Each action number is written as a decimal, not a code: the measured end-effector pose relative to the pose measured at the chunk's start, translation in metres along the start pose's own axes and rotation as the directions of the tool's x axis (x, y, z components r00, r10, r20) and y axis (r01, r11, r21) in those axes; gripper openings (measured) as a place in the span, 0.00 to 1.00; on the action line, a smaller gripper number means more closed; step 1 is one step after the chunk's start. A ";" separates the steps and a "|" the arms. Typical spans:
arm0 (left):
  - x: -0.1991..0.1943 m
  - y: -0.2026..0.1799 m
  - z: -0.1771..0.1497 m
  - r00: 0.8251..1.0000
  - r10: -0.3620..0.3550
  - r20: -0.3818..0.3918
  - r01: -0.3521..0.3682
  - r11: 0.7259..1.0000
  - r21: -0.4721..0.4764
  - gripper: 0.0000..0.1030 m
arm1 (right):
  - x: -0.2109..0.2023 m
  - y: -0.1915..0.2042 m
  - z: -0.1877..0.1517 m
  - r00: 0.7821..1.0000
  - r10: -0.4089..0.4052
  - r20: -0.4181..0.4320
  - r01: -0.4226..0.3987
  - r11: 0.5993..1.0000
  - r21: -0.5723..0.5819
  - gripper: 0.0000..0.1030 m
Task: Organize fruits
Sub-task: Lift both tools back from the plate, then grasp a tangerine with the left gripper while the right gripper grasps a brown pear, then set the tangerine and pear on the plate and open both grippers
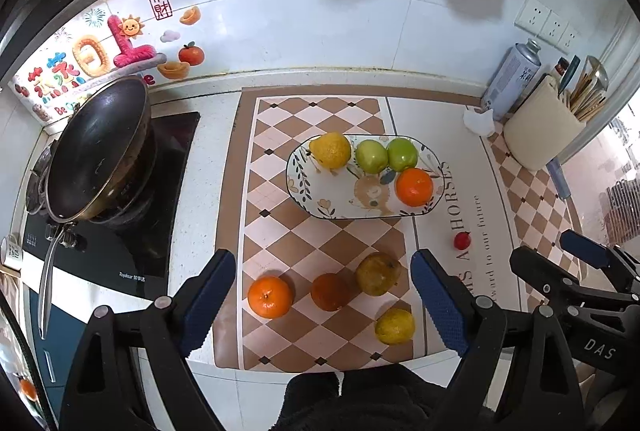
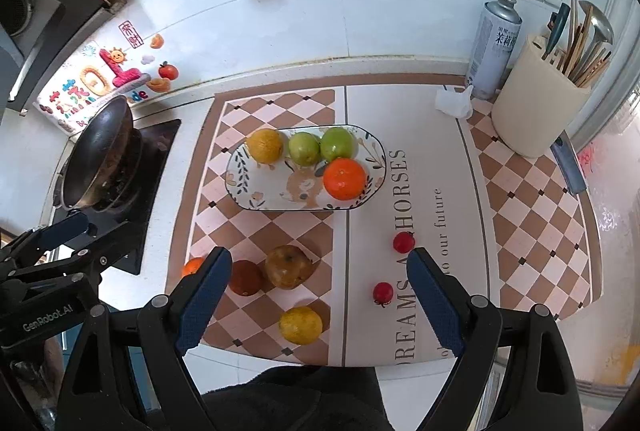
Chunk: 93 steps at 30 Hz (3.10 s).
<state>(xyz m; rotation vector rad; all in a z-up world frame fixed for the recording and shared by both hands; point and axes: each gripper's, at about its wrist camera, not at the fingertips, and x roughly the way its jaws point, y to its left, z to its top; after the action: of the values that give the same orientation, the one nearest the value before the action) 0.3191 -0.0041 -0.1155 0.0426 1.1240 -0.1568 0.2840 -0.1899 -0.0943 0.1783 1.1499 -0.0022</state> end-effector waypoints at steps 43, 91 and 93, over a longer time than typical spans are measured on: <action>0.184 0.086 -0.059 0.892 0.142 -0.429 -0.190 0.979 -0.070 0.98 | 0.269 0.022 -0.038 0.888 0.117 -0.445 -0.149 0.988 -0.039 0.68; 0.215 0.043 0.069 0.931 -0.186 -0.314 0.117 0.967 -0.227 0.59 | 0.265 0.010 0.073 0.929 0.187 -0.319 -0.188 0.982 0.028 0.68; 0.236 0.043 0.082 0.913 -0.217 -0.346 0.129 0.957 -0.261 0.59 | 0.274 0.016 0.081 0.928 0.174 -0.330 -0.185 0.983 -0.001 0.68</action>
<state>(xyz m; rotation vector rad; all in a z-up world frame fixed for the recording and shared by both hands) 0.4988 0.0050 -0.2940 -0.2494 1.5212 -0.1793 0.4712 -0.1606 -0.3083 0.2624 1.4625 0.2159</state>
